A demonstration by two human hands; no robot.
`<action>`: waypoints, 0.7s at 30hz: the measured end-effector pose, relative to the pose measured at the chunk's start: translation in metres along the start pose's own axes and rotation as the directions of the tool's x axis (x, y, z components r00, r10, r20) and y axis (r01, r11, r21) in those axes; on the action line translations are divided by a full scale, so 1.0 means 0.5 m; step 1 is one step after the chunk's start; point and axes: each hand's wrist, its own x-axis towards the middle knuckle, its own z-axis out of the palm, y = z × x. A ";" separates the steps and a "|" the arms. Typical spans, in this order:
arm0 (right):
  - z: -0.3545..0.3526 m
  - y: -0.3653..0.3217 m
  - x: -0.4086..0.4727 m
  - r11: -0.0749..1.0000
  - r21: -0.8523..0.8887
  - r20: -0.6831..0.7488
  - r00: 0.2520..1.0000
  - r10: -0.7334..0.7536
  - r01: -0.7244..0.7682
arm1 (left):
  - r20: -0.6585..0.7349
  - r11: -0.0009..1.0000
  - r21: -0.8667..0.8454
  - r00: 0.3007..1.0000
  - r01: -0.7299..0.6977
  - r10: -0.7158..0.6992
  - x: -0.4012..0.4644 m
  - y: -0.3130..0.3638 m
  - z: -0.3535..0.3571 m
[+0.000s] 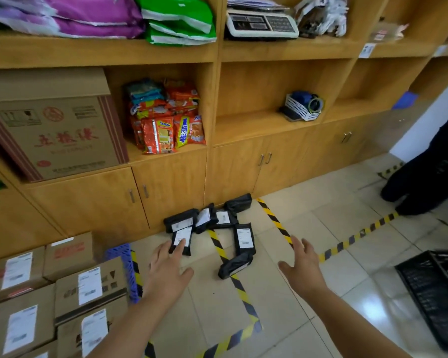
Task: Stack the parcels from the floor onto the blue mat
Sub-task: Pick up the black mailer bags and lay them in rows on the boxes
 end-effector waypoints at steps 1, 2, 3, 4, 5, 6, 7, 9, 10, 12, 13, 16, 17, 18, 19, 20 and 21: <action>-0.003 0.006 0.016 1.000 0.003 0.004 1.000 0.002 -0.002 | 0.005 1.000 -0.010 1.000 0.000 0.000 0.014 0.012 0.006; -0.005 0.012 0.032 1.000 0.004 0.011 1.000 0.005 -0.005 | 0.013 1.000 -0.021 1.000 0.003 -0.003 0.030 0.021 0.014; -0.003 0.017 0.049 1.000 0.009 0.020 1.000 0.009 -0.010 | 0.023 0.999 -0.031 1.000 0.007 -0.007 0.047 0.028 0.022; -0.001 0.022 0.067 1.000 0.017 0.030 0.999 0.016 -0.016 | 0.035 0.999 -0.041 0.999 0.012 -0.010 0.066 0.035 0.030; 0.001 0.027 0.084 0.999 0.025 0.039 0.999 0.022 -0.023 | 0.046 0.998 -0.055 0.999 0.014 -0.012 0.086 0.041 0.039; 0.003 0.031 0.102 0.999 0.029 0.047 0.999 0.023 -0.024 | 0.054 0.997 -0.072 0.998 0.017 -0.013 0.107 0.048 0.049; 0.004 0.035 0.121 0.999 0.028 0.056 0.998 0.023 -0.025 | 0.059 0.996 -0.084 0.998 0.020 -0.015 0.131 0.056 0.060; 0.005 0.041 0.164 0.999 0.018 0.072 0.997 0.035 -0.036 | 0.058 0.995 -0.098 0.998 0.025 -0.020 0.183 0.078 0.081; 0.003 0.043 0.187 0.999 0.014 0.078 0.996 0.043 -0.044 | 0.059 0.994 -0.108 0.998 0.028 -0.022 0.212 0.091 0.091; -0.003 0.046 0.240 0.998 0.008 0.088 0.994 0.059 -0.060 | 0.070 0.991 -0.130 0.997 0.037 -0.028 0.273 0.120 0.105; -0.009 0.045 0.267 0.997 0.006 0.095 0.993 0.071 -0.072 | 0.074 0.989 -0.142 0.997 0.041 -0.031 0.304 0.135 0.110; -0.031 0.048 0.349 0.994 0.002 0.109 0.988 0.107 -0.108 | 0.102 0.985 -0.163 0.994 0.047 -0.031 0.397 0.177 0.119; -0.037 0.049 0.375 0.994 -0.001 0.108 0.988 0.111 -0.112 | 0.113 0.987 -0.157 0.993 0.042 -0.024 0.426 0.190 0.120; -0.043 0.052 0.400 0.993 -0.001 0.106 0.988 0.114 -0.115 | 0.123 0.988 -0.148 0.992 0.035 -0.017 0.456 0.201 0.122; -0.050 0.054 0.425 0.993 0.003 0.105 0.987 0.118 -0.119 | 0.133 0.990 -0.140 0.991 0.031 -0.013 0.484 0.212 0.123; -0.057 0.057 0.450 0.992 0.009 0.106 0.987 0.123 -0.125 | 0.144 0.991 -0.134 0.989 0.029 -0.010 0.512 0.221 0.124; -0.064 0.060 0.473 0.991 0.015 0.107 0.986 0.129 -0.131 | 0.157 0.991 -0.129 0.988 0.029 -0.009 0.536 0.230 0.127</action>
